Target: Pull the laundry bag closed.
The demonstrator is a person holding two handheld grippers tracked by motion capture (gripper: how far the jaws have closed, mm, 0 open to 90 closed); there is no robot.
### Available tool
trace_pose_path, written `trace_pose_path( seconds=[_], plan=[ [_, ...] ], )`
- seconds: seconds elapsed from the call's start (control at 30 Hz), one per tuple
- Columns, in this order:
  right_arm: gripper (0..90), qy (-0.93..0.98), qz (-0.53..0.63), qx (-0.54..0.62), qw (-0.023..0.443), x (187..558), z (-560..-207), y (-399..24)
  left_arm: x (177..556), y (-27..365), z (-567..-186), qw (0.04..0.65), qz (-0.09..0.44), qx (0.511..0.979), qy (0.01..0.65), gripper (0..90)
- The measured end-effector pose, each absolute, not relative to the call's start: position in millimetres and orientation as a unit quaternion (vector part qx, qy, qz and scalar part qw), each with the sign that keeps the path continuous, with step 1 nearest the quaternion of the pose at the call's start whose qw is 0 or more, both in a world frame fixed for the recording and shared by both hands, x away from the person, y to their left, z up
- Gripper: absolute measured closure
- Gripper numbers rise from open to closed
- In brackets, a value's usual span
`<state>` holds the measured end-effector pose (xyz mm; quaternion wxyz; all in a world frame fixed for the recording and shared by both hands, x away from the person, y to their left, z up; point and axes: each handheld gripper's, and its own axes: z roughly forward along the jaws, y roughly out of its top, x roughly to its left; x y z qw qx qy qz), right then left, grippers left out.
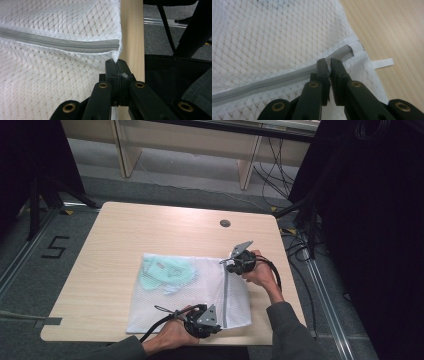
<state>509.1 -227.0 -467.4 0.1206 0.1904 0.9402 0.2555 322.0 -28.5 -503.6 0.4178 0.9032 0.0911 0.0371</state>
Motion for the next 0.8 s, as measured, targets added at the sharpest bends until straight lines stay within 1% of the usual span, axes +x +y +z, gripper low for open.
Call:
trace_pose_path(
  seconds=[0.03, 0.13, 0.43, 0.5, 0.8],
  plan=[
    [86.7, 0.943, 0.257, 0.174, 0.124, 512, -467, -226, 322, -28, -504, 0.418, 0.034, 0.903, 0.092, 89.4],
    [86.7, 0.942, 0.248, 0.184, 0.131, 513, -467, -225, 323, -28, -503, 0.418, 0.033, 0.903, 0.091, 89.4],
    [86.7, 0.940, 0.254, 0.182, 0.137, 519, -467, -225, 323, -28, -503, 0.414, 0.031, 0.905, 0.089, 89.5],
    [86.7, 0.940, 0.253, 0.187, 0.131, 518, -467, -225, 323, -28, -503, 0.414, 0.032, 0.905, 0.088, 89.5],
    [86.8, 0.937, 0.252, 0.184, 0.158, 524, -469, -223, 324, -28, -503, 0.413, 0.032, 0.906, 0.083, 89.5]
  ],
)
